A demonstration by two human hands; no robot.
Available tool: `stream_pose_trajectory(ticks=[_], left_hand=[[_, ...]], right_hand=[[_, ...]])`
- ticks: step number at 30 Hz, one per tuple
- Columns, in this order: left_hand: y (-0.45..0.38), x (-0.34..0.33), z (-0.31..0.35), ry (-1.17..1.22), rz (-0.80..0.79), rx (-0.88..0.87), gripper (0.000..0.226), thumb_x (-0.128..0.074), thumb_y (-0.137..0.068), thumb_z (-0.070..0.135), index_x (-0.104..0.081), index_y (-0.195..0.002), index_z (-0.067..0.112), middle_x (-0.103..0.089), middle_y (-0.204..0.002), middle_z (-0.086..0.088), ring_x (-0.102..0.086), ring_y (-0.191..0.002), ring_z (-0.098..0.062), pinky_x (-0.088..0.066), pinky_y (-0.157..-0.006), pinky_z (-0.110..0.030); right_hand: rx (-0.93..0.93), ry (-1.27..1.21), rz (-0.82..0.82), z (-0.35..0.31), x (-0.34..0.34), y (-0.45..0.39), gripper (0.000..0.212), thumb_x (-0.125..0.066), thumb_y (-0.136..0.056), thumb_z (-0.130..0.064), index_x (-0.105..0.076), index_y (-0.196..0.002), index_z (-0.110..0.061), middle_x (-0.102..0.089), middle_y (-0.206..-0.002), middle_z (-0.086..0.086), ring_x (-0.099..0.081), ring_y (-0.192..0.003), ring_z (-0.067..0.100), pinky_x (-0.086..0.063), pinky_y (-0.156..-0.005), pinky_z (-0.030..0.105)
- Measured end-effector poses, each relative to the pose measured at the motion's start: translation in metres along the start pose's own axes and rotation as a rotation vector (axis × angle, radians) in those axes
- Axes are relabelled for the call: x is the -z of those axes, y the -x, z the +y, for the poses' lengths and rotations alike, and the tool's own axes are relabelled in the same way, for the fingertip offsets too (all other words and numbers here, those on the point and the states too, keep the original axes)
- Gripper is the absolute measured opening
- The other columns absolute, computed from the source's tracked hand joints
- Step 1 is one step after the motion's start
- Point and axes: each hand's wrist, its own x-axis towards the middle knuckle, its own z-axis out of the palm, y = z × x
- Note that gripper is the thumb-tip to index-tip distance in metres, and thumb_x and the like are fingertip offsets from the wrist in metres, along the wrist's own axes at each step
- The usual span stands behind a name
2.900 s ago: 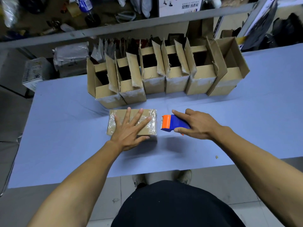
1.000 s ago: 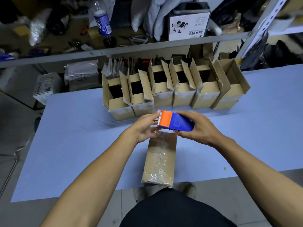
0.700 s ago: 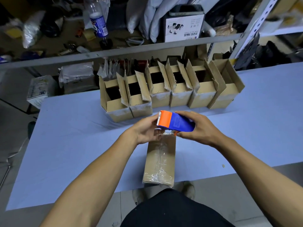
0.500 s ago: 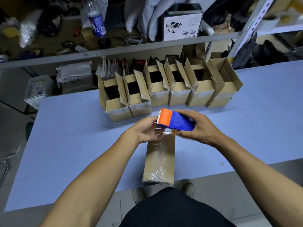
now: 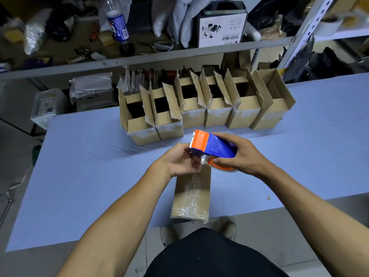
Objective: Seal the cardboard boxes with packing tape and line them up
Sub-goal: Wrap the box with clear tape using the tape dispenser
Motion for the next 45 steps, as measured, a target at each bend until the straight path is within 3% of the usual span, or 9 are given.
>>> stream_pose_trajectory(ticks=[9, 12, 15, 20, 25, 28, 31, 37, 45], left_hand=[[0.001, -0.003, -0.002, 0.026, 0.014, -0.078, 0.03, -0.046, -0.098, 0.013, -0.064, -0.075, 0.008, -0.057, -0.067, -0.004, -0.047, -0.056, -0.009, -0.039, -0.065, -0.026], [-0.001, -0.004, 0.002, -0.077, 0.1, -0.162, 0.033, -0.047, -0.099, 0.008, -0.064, -0.07, 0.011, -0.054, -0.065, -0.003, -0.044, -0.054, -0.008, -0.037, -0.06, -0.023], [-0.001, -0.002, 0.009, -0.217, 0.202, -0.281, 0.025, -0.049, -0.101, 0.011, -0.061, -0.079, 0.011, -0.048, -0.065, 0.0, -0.038, -0.052, -0.006, -0.035, -0.05, -0.02], [-0.013, -0.004, -0.002, -0.443, 0.46, -0.453, 0.019, -0.047, -0.101, 0.013, -0.06, -0.089, 0.009, -0.042, -0.066, -0.001, -0.034, -0.052, -0.009, -0.035, -0.051, -0.024], [-0.009, -0.001, -0.015, -0.156, 0.324, -0.345, 0.022, -0.048, -0.099, 0.002, -0.057, -0.08, 0.008, -0.044, -0.068, -0.004, -0.035, -0.05, -0.007, -0.034, -0.053, -0.023], [-0.004, 0.005, -0.01, -0.036, 0.261, -0.274, 0.014, -0.058, -0.097, 0.012, -0.06, -0.084, 0.009, -0.051, -0.068, -0.004, -0.041, -0.052, -0.008, -0.039, -0.055, -0.023], [0.0, 0.009, -0.005, -0.13, 0.268, -0.268, 0.015, -0.063, -0.095, 0.017, -0.066, -0.084, 0.008, -0.052, -0.065, -0.002, -0.042, -0.055, -0.008, -0.043, -0.056, -0.023], [-0.003, 0.008, 0.0, -0.483, 0.484, -0.422, 0.018, -0.058, -0.097, 0.015, -0.064, -0.08, 0.013, -0.052, -0.074, -0.005, -0.038, -0.056, -0.013, -0.033, -0.053, -0.026], [-0.005, 0.045, -0.01, -0.503, 0.629, -0.496, 0.018, -0.06, -0.097, 0.016, -0.061, -0.079, 0.013, -0.044, -0.069, -0.002, -0.031, -0.052, -0.015, -0.027, -0.048, -0.026]], right_hand=[[-0.033, -0.031, -0.01, 0.003, 0.006, -0.003, 0.067, -0.083, -0.07, -0.039, -0.053, -0.13, -0.045, -0.059, -0.121, -0.019, -0.057, -0.106, -0.003, -0.046, -0.079, 0.007], [-0.02, 0.032, -0.013, 0.004, 0.006, -0.005, 0.071, -0.079, -0.066, -0.047, -0.055, -0.133, -0.038, -0.061, -0.122, -0.014, -0.058, -0.107, 0.001, -0.048, -0.085, 0.015], [0.008, 0.102, -0.011, 0.006, 0.009, -0.003, 0.069, -0.078, -0.068, -0.047, -0.056, -0.132, -0.035, -0.063, -0.119, -0.013, -0.06, -0.105, 0.007, -0.053, -0.089, 0.028], [0.037, 0.178, -0.007, 0.01, 0.004, -0.007, 0.067, -0.072, -0.067, -0.052, -0.056, -0.13, -0.036, -0.064, -0.114, -0.011, -0.061, -0.102, 0.013, -0.053, -0.088, 0.038], [0.021, 0.246, 0.009, 0.021, 0.0, 0.001, 0.068, -0.069, -0.065, -0.055, -0.057, -0.129, -0.036, -0.066, -0.109, -0.008, -0.06, -0.098, 0.014, -0.051, -0.086, 0.04], [0.034, 0.233, 0.014, 0.02, -0.002, -0.001, 0.068, -0.07, -0.065, -0.055, -0.057, -0.13, -0.037, -0.066, -0.109, -0.006, -0.06, -0.098, 0.014, -0.052, -0.086, 0.039], [0.054, 0.273, 0.009, 0.02, -0.002, -0.007, 0.065, -0.077, -0.07, -0.05, -0.055, -0.13, -0.038, -0.064, -0.108, -0.008, -0.059, -0.096, 0.013, -0.052, -0.084, 0.038], [0.083, 0.422, 0.012, 0.01, -0.005, -0.014, 0.064, -0.072, -0.072, -0.053, -0.047, -0.13, -0.045, -0.062, -0.101, -0.008, -0.056, -0.093, 0.015, -0.051, -0.078, 0.039], [0.026, 0.538, -0.078, 0.036, 0.012, 0.007, 0.059, -0.071, -0.078, -0.05, -0.046, -0.131, -0.043, -0.059, -0.095, -0.009, -0.055, -0.086, 0.013, -0.051, -0.075, 0.036]])
